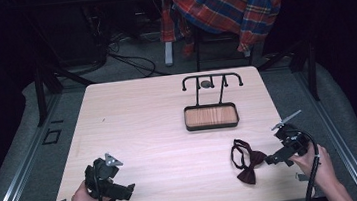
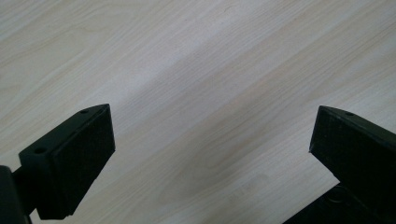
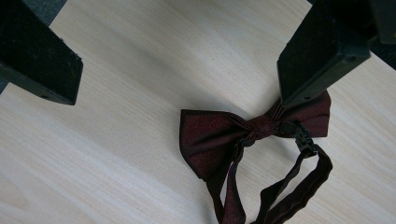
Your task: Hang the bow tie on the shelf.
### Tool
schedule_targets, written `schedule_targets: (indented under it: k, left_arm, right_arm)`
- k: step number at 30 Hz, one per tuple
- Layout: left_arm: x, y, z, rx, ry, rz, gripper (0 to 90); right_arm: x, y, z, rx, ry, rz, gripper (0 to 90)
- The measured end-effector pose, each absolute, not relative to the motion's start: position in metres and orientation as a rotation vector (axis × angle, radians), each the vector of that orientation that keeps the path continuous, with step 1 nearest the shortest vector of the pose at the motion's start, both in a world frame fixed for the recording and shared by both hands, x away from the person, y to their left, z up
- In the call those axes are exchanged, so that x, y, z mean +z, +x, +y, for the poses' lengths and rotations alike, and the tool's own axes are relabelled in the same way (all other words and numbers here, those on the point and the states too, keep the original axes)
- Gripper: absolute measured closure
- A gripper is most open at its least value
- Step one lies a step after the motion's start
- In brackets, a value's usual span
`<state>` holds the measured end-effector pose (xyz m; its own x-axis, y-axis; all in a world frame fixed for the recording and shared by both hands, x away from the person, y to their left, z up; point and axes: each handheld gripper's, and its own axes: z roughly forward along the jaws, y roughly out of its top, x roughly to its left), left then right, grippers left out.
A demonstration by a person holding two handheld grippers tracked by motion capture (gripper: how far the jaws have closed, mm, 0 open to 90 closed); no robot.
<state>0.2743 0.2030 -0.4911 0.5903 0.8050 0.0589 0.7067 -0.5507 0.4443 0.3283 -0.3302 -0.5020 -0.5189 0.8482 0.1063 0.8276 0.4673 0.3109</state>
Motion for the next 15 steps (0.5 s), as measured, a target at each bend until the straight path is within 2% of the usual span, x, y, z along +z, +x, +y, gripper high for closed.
schedule_targets:
  k: [15]
  left_arm:
    - [-0.491,0.273,0.202,0.365,2.452,1.219,0.1]
  right_arm:
    - [-0.497,0.333,-0.318,0.461,1.411,2.647,0.3]
